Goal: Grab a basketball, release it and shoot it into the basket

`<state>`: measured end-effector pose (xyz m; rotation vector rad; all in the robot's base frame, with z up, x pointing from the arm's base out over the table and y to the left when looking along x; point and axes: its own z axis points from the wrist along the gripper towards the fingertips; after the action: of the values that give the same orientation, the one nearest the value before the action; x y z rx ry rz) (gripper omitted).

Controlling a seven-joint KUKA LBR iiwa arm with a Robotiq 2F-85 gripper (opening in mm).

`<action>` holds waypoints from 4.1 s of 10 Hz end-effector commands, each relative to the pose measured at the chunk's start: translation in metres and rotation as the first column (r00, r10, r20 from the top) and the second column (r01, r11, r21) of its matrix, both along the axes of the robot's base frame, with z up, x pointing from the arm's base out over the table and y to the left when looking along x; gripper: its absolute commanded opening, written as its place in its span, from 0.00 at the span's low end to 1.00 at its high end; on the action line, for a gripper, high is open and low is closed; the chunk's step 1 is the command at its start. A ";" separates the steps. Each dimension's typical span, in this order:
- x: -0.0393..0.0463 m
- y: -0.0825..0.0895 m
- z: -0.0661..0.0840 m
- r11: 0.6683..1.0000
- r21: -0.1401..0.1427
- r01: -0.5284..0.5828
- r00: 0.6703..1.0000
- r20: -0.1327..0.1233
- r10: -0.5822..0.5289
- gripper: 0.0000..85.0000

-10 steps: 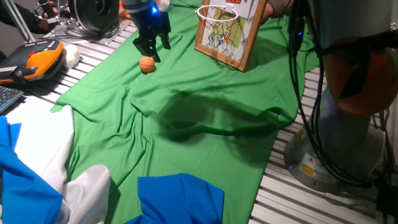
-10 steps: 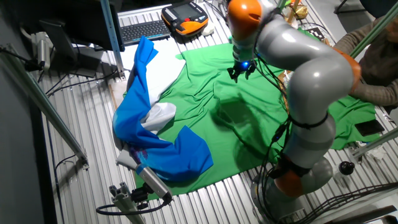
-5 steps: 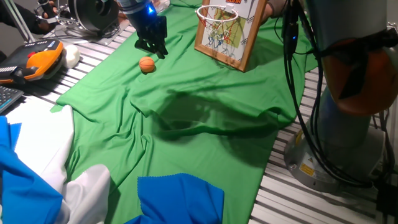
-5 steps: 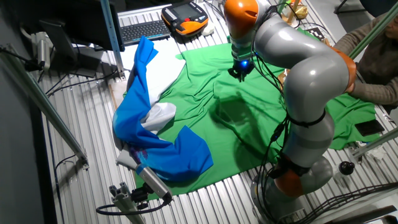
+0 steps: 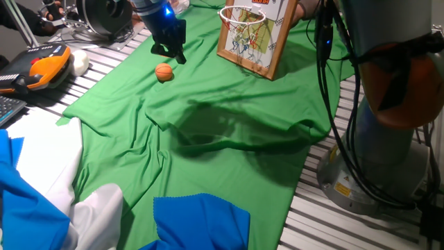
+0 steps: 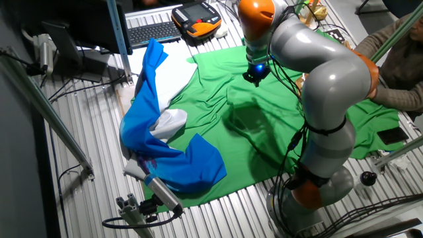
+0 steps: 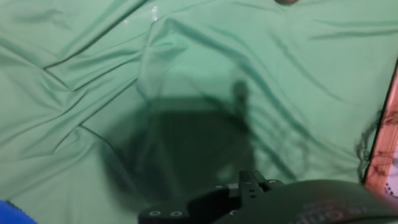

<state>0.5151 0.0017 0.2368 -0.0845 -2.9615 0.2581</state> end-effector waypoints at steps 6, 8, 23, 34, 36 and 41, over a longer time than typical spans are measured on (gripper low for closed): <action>-0.0001 0.000 0.000 1.000 0.018 -0.026 1.000 0.002 0.026 0.00; -0.0001 -0.001 0.000 0.999 0.021 -0.026 1.000 0.002 0.026 0.00; -0.0001 0.000 0.000 0.999 0.027 -0.035 0.999 -0.009 0.035 0.00; -0.0001 0.000 0.000 0.998 -0.061 -0.027 0.981 0.193 0.038 0.20; 0.0100 -0.008 -0.002 0.998 -0.065 0.018 0.991 0.135 -0.009 0.60; 0.0895 -0.062 -0.032 0.999 -0.049 0.005 0.993 0.120 0.001 0.60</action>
<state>0.5723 -0.0566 0.2054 -0.1152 -3.0746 0.3381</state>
